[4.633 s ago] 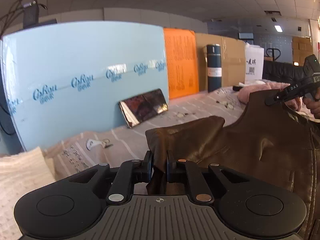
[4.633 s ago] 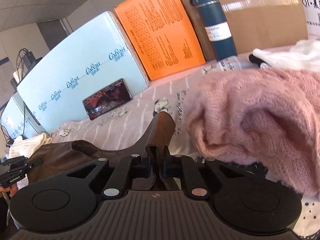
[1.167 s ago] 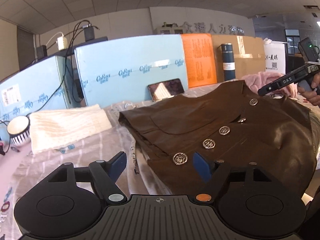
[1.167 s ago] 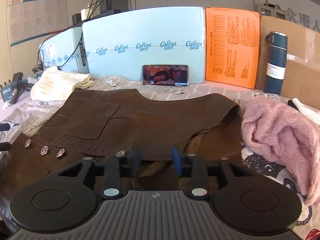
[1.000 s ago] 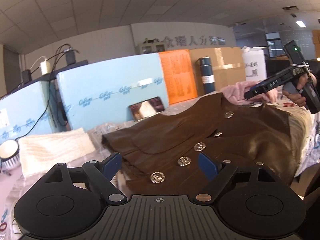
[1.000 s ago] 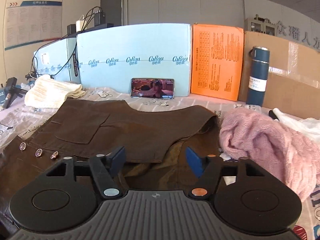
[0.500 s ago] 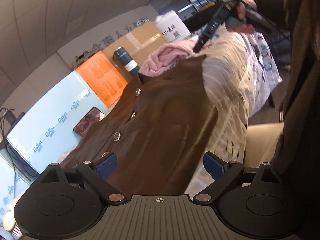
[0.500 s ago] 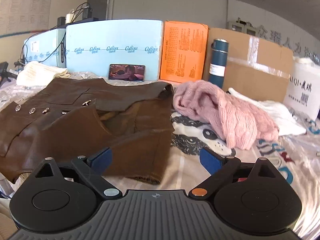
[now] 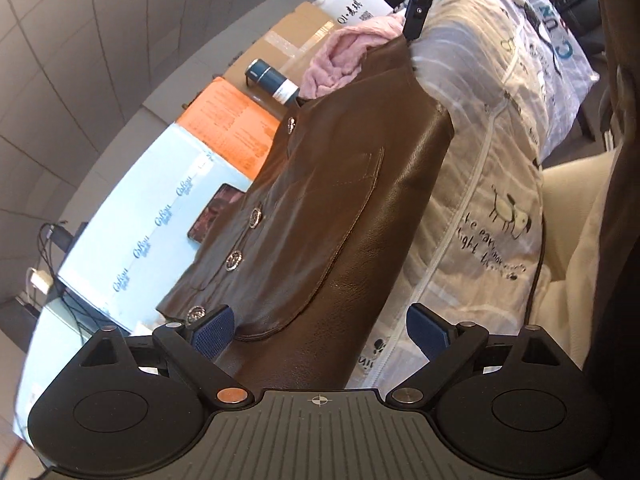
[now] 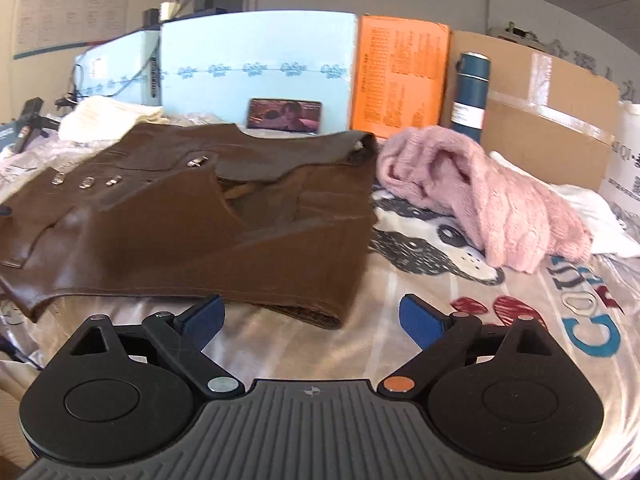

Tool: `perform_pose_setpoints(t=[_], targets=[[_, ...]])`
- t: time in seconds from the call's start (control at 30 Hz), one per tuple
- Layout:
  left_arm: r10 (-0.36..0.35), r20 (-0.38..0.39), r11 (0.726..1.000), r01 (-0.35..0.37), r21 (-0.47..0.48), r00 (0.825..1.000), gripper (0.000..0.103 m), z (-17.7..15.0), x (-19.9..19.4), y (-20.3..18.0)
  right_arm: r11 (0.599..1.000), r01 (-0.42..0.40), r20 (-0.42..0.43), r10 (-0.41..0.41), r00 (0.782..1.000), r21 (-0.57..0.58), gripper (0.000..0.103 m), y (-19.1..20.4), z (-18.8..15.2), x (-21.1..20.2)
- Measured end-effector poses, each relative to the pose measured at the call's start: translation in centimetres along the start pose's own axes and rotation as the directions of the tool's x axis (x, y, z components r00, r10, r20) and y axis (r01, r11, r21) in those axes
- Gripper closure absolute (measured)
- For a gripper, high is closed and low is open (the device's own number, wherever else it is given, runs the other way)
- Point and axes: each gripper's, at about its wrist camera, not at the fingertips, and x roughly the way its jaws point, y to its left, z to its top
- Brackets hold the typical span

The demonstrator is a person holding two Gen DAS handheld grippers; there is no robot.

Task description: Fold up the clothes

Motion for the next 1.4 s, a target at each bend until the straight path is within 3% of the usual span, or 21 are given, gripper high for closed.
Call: perform_pose_setpoints(t=[0.07, 0.1, 0.2, 0.27, 0.3, 0.37, 0.43, 0.47, 0.53, 0.57, 0.6, 0.67, 0.77, 0.83, 0.9, 0.93, 0.97, 1.07, 1.2, 1.3, 1.4], targets=[[-0.063, 0.038, 0.989, 0.067, -0.135, 0.997, 0.008, -0.2, -1.3, 2.0, 0.994, -0.110, 0.060, 0.110, 0.992, -0.002, 0.009, 0.2, 1.0, -0.9], [-0.087, 0.076, 0.969, 0.102, -0.224, 0.993, 0.008, -0.5, -2.0, 3.4, 0.985, -0.174, 0.095, 0.172, 0.980, 0.012, 0.009, 0.3, 1.7, -1.0], [-0.077, 0.201, 0.865, 0.166, -0.474, 0.977, 0.008, -1.8, -3.9, 8.1, 0.942, -0.332, 0.184, 0.319, 0.930, 0.047, 0.008, 0.7, 4.1, -0.4], [-0.010, 0.237, 0.777, 0.157, -0.609, 0.971, 0.007, -2.9, -3.9, 10.9, 0.943, -0.321, 0.158, 0.305, 0.939, 0.092, 0.008, 1.4, 5.9, 2.2], [0.021, 0.211, 0.740, 0.127, -0.661, 0.977, 0.007, -3.2, -3.2, 12.0, 0.942, -0.315, 0.144, 0.298, 0.944, 0.113, 0.009, 1.8, 6.8, 3.5], [0.036, 0.114, 0.709, 0.055, -0.703, 0.993, 0.007, -3.4, -0.9, 13.5, 0.940, -0.294, 0.087, 0.283, 0.955, 0.171, 0.012, 2.3, 8.2, 6.6], [0.021, 0.018, 0.689, -0.002, -0.724, 1.000, 0.007, -3.7, 1.6, 14.8, 0.925, -0.303, 0.043, 0.302, 0.953, 0.227, 0.012, 2.4, 9.0, 9.4], [-0.004, -0.015, 0.681, -0.008, -0.732, 1.000, 0.007, -4.0, 2.8, 15.1, 0.915, -0.315, 0.027, 0.318, 0.948, 0.253, 0.012, 2.4, 9.3, 10.5], [-0.082, -0.009, 0.656, 0.047, -0.754, 0.997, 0.007, -4.8, 4.4, 15.8, 0.907, -0.318, 0.005, 0.329, 0.944, 0.278, 0.014, 2.5, 9.4, 12.1], [-0.119, 0.005, 0.642, 0.081, -0.762, 0.993, 0.008, -5.1, 5.1, 16.0, 0.906, -0.314, -0.006, 0.329, 0.944, 0.286, 0.021, 2.7, 9.4, 12.7], [-0.144, 0.036, 0.643, 0.121, -0.756, 0.989, 0.008, -5.0, 5.4, 16.0, 0.907, -0.304, -0.020, 0.324, 0.946, 0.291, 0.025, 2.7, 9.4, 13.2], [-0.170, 0.098, 0.652, 0.187, -0.734, 0.980, 0.008, -4.7, 5.4, 15.8, 0.908, -0.295, -0.048, 0.323, 0.945, 0.298, 0.050, 3.0, 9.2, 13.8], [-0.210, 0.171, 0.659, 0.269, -0.703, 0.963, 0.008, -4.3, 5.1, 15.4, 0.911, -0.302, -0.056, 0.329, 0.942, 0.280, 0.073, 3.6, 8.7, 13.9], [-0.228, 0.167, 0.662, 0.279, -0.696, 0.959, 0.018, -4.2, 5.5, 15.0, 0.913, -0.321, -0.037, 0.340, 0.940, 0.253, 0.086, 4.0, 8.5, 13.4], [-0.202, 0.125, 0.670, 0.230, -0.706, 0.971, 0.073, -4.2, 5.9, 14.8, 0.913, -0.335, -0.030, 0.351, 0.936, 0.234, 0.092, 4.3, 8.4, 12.8], [-0.190, 0.107, 0.671, 0.208, -0.711, 0.976, 0.083, -4.3, 6.0, 14.7, 0.916, -0.335, -0.023, 0.348, 0.937, 0.219, 0.094, 4.5, 8.3, 12.2], [-0.182, 0.121, 0.655, 0.212, -0.725, 0.976, 0.101, -4.4, 5.7, 14.9, 0.920, -0.334, -0.017, 0.345, 0.939, 0.205, 0.095, 4.6, 8.3, 11.7], [-0.158, 0.211, 0.639, 0.262, -0.723, 0.965, 0.100, -4.0, 3.7, 14.8, 0.923, -0.342, 0.021, 0.344, 0.939, 0.178, 0.096, 4.5, 8.1, 9.5], [-0.089, 0.292, 0.644, 0.278, -0.713, 0.952, 0.100, -2.0, 2.9, 15.3, 0.938, -0.324, 0.139, 0.307, 0.941, 0.123, 0.096, 3.8, 9.0, 5.5], [-0.051, 0.262, 0.677, 0.226, -0.700, 0.964, 0.100, -0.5, 4.7, 16.7, 0.961, -0.267, 0.199, 0.248, 0.948, 0.075, 0.096, 3.3, 10.8, 4.9], [-0.079, 0.171, 0.700, 0.177, -0.692, 0.982, 0.100, 0.0, 7.5, 17.3, 0.978, -0.207, 0.163, 0.199, 0.966, 0.032, 0.095, 3.1, 12.0, 7.5]])
